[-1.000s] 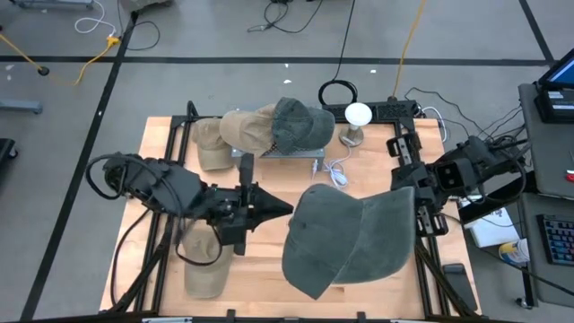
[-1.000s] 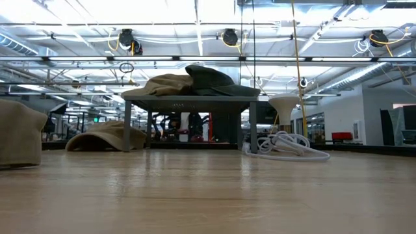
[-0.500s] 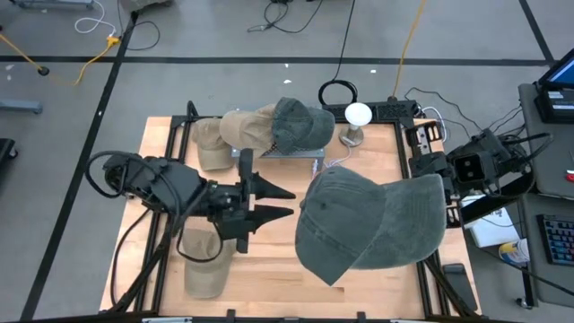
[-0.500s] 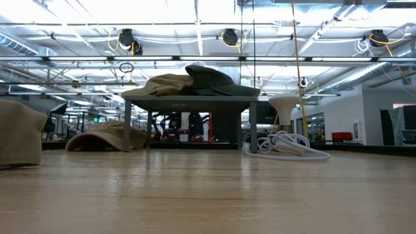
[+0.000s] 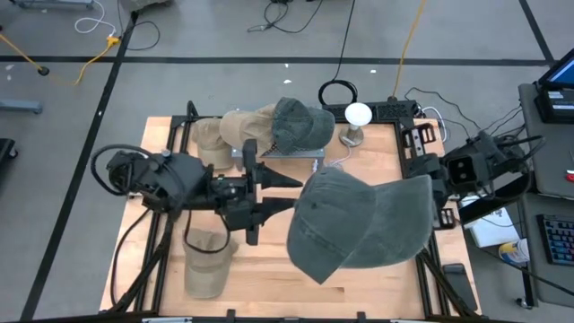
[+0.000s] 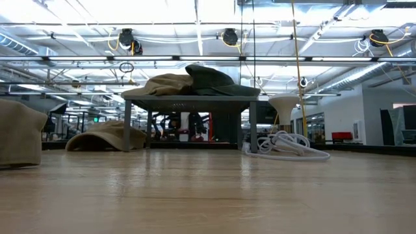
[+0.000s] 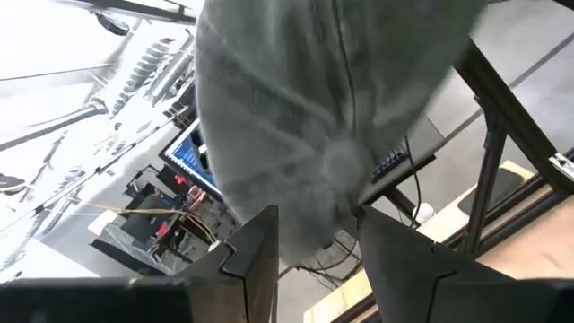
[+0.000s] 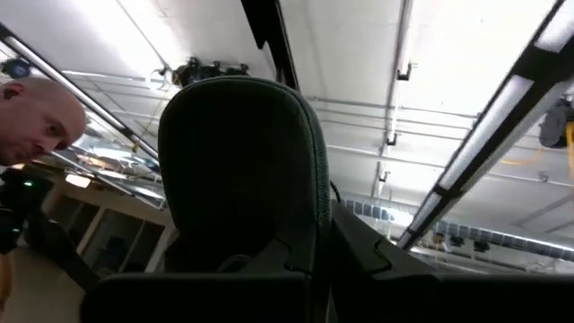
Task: Pick & Place hat
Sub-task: Stack the gray cap on the gray caps on the shelf
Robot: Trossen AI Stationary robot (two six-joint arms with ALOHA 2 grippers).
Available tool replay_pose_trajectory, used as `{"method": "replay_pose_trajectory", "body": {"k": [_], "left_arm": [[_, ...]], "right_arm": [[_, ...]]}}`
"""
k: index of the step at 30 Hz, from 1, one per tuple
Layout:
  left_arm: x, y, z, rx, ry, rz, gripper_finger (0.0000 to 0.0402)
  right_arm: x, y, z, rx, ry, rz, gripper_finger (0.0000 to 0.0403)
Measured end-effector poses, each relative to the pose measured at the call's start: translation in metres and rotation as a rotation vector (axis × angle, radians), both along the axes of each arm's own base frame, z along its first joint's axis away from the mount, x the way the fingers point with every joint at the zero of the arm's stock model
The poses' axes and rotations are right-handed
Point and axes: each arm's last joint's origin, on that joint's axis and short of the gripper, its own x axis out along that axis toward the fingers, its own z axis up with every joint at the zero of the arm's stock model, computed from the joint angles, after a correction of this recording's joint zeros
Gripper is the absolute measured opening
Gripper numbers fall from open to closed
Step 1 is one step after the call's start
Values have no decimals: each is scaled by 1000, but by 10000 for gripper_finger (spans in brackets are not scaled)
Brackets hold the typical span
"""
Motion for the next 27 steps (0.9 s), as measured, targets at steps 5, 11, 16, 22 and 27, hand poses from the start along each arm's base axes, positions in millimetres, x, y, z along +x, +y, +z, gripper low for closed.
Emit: {"method": "replay_pose_trajectory", "body": {"k": [5,11,16,22,27], "left_arm": [[8,2,-4,-19,-33,12,162],[10,-3,-9,-6,-12,-39,162],[8,-5,-8,-2,-16,45,123],[6,-6,-8,-19,-13,105,24],[6,-7,-9,-8,-11,104,28]], "right_arm": [[12,0,-5,4,25,-37,3],[14,-4,-4,24,25,-34,3],[14,-4,-4,29,17,-33,4],[15,-4,-5,43,49,-14,11],[17,-3,-8,36,87,-8,10]]}}
